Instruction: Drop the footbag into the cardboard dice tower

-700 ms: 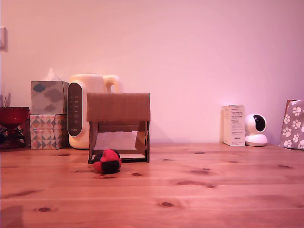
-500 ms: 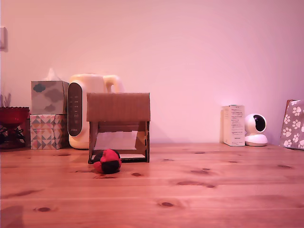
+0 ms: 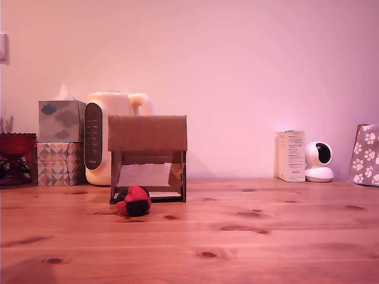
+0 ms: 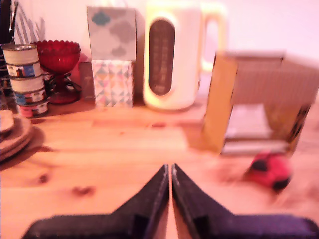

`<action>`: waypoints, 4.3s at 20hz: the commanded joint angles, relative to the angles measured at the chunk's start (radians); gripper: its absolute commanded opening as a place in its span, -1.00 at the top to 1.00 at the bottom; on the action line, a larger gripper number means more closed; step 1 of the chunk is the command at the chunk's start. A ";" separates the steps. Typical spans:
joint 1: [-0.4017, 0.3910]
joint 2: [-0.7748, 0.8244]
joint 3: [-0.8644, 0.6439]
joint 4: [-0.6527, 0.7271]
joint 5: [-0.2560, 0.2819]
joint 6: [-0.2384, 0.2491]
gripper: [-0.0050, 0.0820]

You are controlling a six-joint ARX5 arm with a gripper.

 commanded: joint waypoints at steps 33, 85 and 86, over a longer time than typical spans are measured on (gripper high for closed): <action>-0.379 1.263 0.302 0.655 0.166 -0.044 0.94; -0.377 1.898 0.845 0.455 0.210 0.113 0.68; -0.377 1.870 0.845 0.419 0.224 0.113 0.68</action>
